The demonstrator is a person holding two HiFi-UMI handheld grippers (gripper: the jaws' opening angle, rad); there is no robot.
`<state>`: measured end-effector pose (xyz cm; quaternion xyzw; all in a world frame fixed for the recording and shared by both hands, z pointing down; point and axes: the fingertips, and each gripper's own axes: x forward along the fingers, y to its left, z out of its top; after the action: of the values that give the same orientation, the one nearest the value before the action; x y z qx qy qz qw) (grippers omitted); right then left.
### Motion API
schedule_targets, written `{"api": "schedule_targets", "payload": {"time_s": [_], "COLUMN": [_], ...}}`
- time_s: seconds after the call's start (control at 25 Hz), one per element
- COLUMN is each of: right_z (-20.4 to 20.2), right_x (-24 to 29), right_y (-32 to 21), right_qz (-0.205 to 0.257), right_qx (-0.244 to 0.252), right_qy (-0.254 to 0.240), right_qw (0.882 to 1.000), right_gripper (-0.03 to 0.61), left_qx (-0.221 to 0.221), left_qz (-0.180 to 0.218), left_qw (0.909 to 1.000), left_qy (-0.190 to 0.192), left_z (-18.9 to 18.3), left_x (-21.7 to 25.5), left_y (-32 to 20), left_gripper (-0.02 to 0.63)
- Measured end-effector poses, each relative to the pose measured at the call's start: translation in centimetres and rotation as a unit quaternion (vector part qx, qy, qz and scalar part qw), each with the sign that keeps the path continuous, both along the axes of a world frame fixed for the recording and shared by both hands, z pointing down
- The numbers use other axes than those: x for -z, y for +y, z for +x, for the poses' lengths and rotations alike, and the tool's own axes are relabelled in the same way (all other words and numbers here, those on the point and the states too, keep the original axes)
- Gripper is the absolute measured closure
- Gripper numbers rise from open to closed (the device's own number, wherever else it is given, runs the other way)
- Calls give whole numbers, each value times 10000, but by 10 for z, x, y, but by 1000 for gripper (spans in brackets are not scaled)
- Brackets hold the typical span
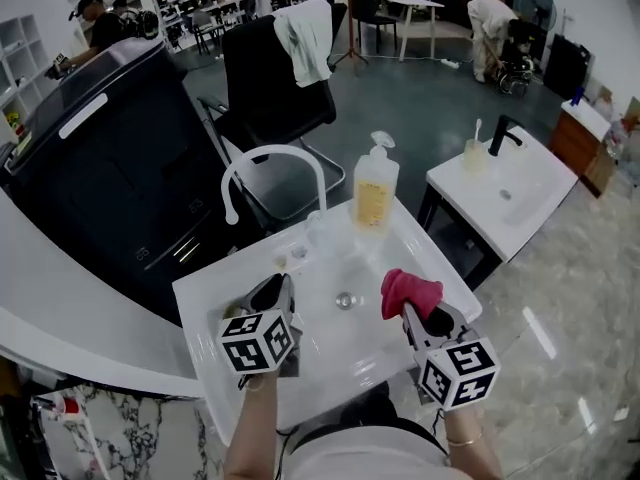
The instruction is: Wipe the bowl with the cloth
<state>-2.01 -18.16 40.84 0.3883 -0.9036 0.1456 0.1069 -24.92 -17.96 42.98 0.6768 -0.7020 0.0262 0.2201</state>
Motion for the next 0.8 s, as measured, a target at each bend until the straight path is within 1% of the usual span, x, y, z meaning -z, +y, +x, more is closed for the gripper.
{"api": "schedule_targets", "payload": {"time_s": [0.2,0.36,0.6,0.72,0.8], "right_z": [13,24,37,43,46], "right_x": [0,0,1,2,3], "right_y": [1,3,6,6,6], "right_qz": [-10,-3,-34,26,61], "right_qx": [-173,-314,-458,-534,-581], "right_qy": [-48,-102,-228,-153,-114], "right_qw": [9998,9995,9987,9985,9982], "right_gripper": [526,526,528,529,529], "left_qx": [-523,-889,-1213,-1321,-1367], "left_qz": [205,302,418,445,444], "left_qw": [9984,9952,9900,9877,9870], "left_qy": [-60,-286,-583,-708,-725], "left_z": [43,71,98,107,111], "left_x": [15,22,31,32,32], "left_y": [-8,-11,-9,-7,-4], "left_gripper": [561,567,571,571,571]}}
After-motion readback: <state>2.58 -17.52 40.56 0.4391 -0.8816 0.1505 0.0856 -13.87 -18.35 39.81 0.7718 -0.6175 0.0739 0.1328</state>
